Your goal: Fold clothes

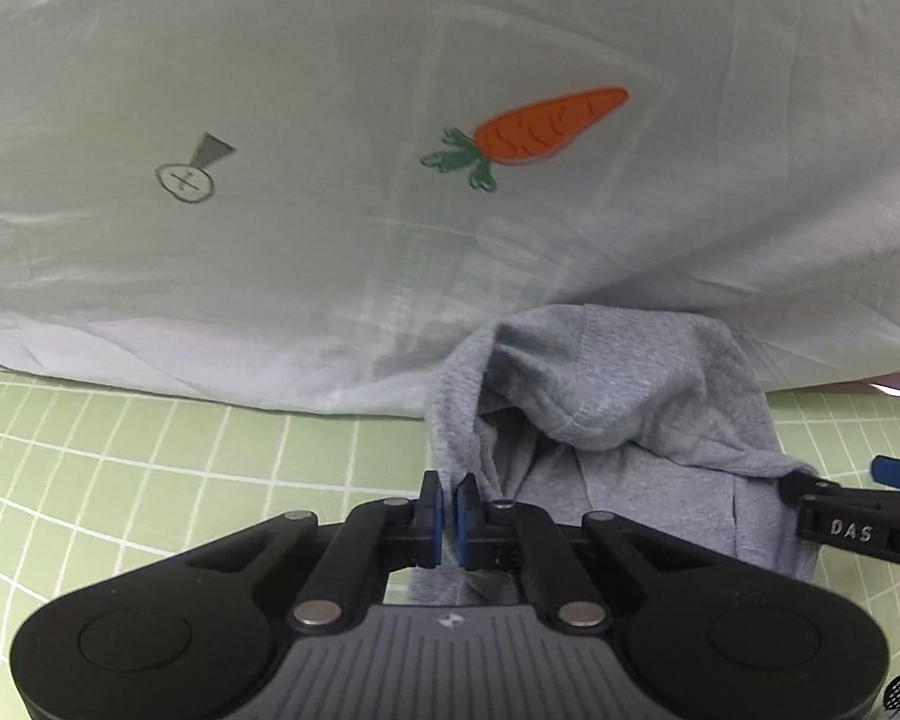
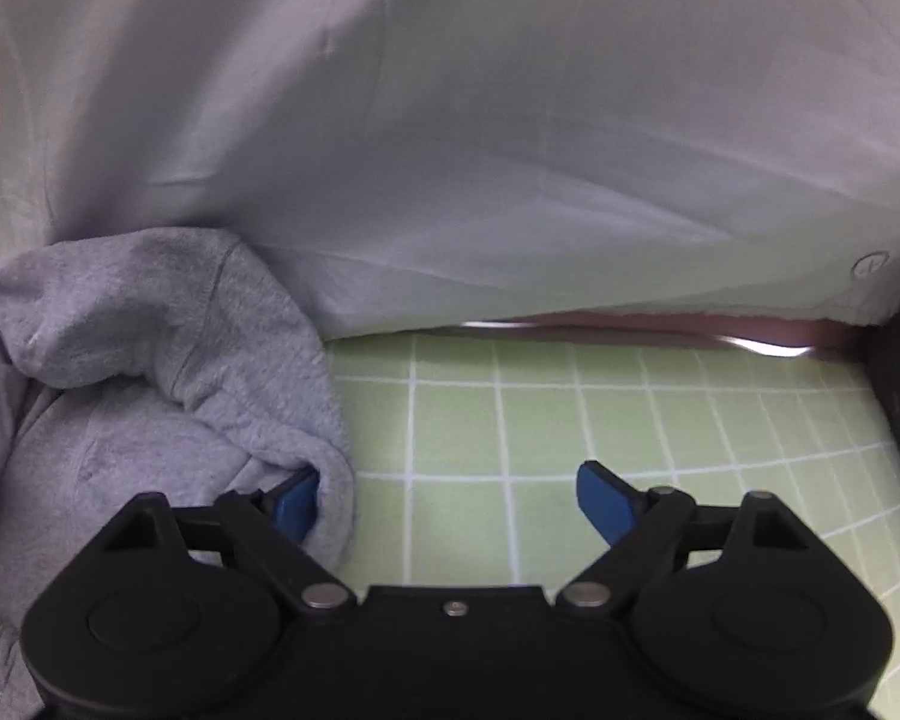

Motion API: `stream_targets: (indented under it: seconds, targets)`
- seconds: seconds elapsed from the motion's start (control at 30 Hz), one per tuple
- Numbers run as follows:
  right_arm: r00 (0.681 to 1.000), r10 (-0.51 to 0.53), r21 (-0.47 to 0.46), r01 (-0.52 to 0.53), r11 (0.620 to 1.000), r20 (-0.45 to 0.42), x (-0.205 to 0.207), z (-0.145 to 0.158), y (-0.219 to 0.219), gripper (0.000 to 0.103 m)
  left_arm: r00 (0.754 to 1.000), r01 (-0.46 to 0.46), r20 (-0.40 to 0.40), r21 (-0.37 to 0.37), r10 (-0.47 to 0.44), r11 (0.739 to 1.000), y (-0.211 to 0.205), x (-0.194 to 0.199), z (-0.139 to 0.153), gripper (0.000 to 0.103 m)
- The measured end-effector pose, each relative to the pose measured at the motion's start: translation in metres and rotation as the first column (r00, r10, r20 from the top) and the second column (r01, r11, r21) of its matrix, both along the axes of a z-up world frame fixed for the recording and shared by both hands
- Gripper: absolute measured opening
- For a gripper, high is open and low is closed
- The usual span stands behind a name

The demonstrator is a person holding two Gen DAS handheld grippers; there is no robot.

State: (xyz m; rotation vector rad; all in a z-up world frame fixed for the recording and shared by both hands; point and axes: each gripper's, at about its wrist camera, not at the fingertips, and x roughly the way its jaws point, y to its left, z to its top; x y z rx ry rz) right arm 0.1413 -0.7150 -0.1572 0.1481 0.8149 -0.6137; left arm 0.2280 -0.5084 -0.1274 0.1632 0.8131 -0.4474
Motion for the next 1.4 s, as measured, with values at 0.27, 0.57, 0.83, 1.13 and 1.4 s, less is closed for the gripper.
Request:
stream_targets:
  seconds: [0.27, 0.57, 0.83, 1.13, 1.4]
  targets:
    - [0.978, -0.124, 0.051, 0.117, 0.992, 0.169, -0.08, 0.056, 0.003, 0.088, 0.995, -0.079, 0.051, -0.065, 0.082, 0.995, 0.057, -0.027, 0.048, 0.005]
    - [0.963, -0.079, -0.066, 0.099, 0.993, 0.257, -0.178, 0.108, 0.059, 0.089, 0.994, -0.052, 0.094, -0.117, 0.063, 0.992, 0.102, -0.105, 0.095, 0.005]
    - [0.986, -0.027, -0.066, 0.038, 0.997, 0.162, -0.245, 0.098, 0.106, 0.089, 0.99, -0.14, -0.042, -0.062, 0.137, 0.988, 0.157, -0.165, 0.059, 0.009]
    - [0.995, 0.065, 0.08, -0.071, 0.994, 0.072, -0.263, 0.074, 0.134, 0.087, 0.96, -0.242, -0.159, -0.06, 0.23, 0.968, 0.194, -0.202, 0.031, 0.079]
    - [0.993, 0.107, 0.129, -0.112, 0.985, 0.045, -0.223, 0.059, 0.133, 0.089, 0.974, -0.164, -0.149, 0.045, 0.169, 0.985, 0.172, -0.185, 0.014, 0.09]
